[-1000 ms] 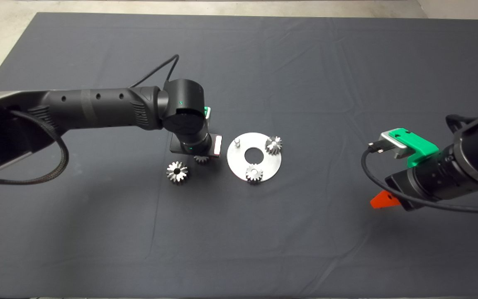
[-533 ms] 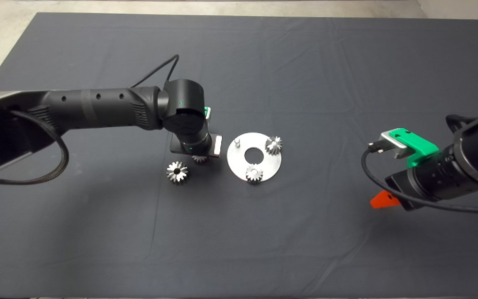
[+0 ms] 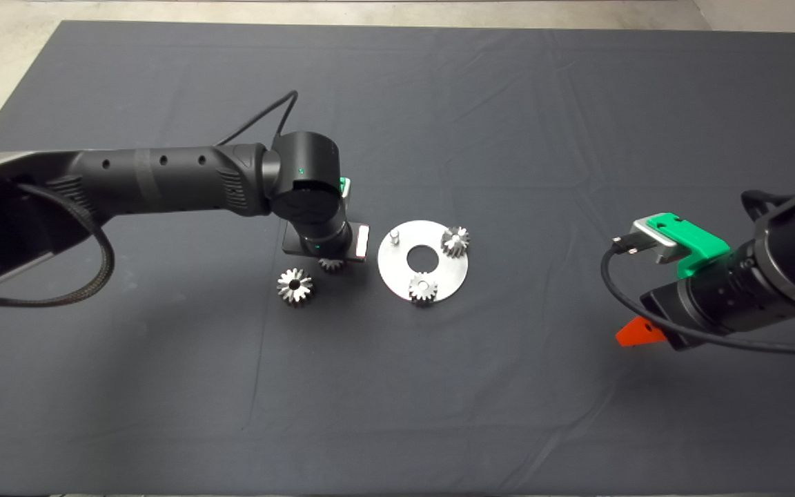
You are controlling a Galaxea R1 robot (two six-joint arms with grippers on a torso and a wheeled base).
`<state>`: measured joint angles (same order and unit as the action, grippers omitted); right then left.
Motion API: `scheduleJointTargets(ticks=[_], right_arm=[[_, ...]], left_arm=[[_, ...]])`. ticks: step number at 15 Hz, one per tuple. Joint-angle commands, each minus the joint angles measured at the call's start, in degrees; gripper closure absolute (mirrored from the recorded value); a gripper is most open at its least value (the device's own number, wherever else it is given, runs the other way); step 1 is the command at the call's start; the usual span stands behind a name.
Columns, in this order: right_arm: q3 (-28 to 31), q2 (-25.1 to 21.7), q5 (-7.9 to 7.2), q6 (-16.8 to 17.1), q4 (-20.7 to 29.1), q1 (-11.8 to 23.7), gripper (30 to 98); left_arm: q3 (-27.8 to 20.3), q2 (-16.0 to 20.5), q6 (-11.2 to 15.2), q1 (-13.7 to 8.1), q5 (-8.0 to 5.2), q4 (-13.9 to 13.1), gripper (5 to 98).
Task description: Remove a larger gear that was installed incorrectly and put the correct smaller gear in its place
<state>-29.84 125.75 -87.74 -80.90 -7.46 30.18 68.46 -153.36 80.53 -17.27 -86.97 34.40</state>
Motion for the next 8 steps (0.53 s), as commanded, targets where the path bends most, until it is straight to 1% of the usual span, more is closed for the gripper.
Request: scheduleJointTargets(ticks=[1, 6, 8], right_arm=[[0.15, 0.25, -5.52, -0.32, 1.57, 1.28, 64.9], [0.06, 0.25, -5.52, -0.32, 1.57, 1.20, 64.9], [-0.37, 0.65, -5.52, -0.32, 1.57, 1.20, 64.9]], left_arm=[[-0.36, -0.41, -0.11, -0.48, -3.65, 0.49, 66.1], [-1.34, -0.78, 0.07, -0.92, -3.65, -0.04, 70.0], [-2.12, -0.94, 0.42, -1.01, -3.65, -1.88, 71.1]])
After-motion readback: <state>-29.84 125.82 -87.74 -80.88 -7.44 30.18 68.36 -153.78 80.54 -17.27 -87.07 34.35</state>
